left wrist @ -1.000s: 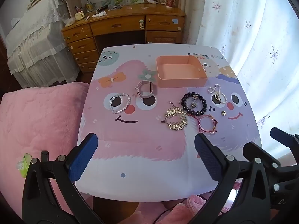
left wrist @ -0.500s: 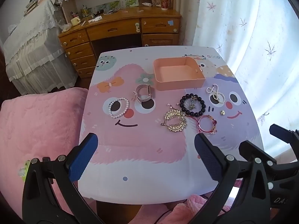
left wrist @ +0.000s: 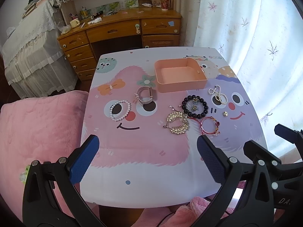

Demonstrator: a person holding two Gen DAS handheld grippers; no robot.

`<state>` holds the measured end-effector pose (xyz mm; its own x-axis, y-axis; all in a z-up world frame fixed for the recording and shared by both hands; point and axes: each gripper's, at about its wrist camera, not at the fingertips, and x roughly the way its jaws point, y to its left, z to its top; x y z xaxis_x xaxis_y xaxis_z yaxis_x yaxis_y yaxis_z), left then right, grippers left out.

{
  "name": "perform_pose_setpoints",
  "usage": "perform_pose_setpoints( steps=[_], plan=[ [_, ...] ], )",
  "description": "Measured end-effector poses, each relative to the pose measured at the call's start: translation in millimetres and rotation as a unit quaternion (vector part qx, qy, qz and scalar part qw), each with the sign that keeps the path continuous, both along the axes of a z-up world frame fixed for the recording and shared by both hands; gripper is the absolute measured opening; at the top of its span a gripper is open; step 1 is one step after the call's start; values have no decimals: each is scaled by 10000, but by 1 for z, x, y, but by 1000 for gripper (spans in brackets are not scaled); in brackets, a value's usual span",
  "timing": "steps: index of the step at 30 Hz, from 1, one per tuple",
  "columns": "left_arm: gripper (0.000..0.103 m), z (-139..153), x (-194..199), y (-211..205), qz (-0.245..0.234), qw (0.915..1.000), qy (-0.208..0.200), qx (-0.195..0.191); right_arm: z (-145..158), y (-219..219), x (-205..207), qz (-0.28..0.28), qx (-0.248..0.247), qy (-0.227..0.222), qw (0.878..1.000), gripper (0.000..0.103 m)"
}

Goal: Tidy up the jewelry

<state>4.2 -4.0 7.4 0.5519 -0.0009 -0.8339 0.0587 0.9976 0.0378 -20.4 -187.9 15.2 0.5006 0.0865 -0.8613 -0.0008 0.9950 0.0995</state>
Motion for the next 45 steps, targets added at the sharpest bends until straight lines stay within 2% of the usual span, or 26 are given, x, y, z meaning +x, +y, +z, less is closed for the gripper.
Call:
perform_pose_setpoints(
  steps=[19,37,45],
  plan=[
    [103,-10,7,10,1,9999,111,12,-2,6,6,15,-40,41,10000,103],
    [103,-12,14,17,-182,9995,84,-228,-6,13,9,-139,-175,71,9997,103],
    [102,-9,10,26,-511,9978,-23,-422,8,25,-14,-428,-338,-516,9972,103]
  ],
)
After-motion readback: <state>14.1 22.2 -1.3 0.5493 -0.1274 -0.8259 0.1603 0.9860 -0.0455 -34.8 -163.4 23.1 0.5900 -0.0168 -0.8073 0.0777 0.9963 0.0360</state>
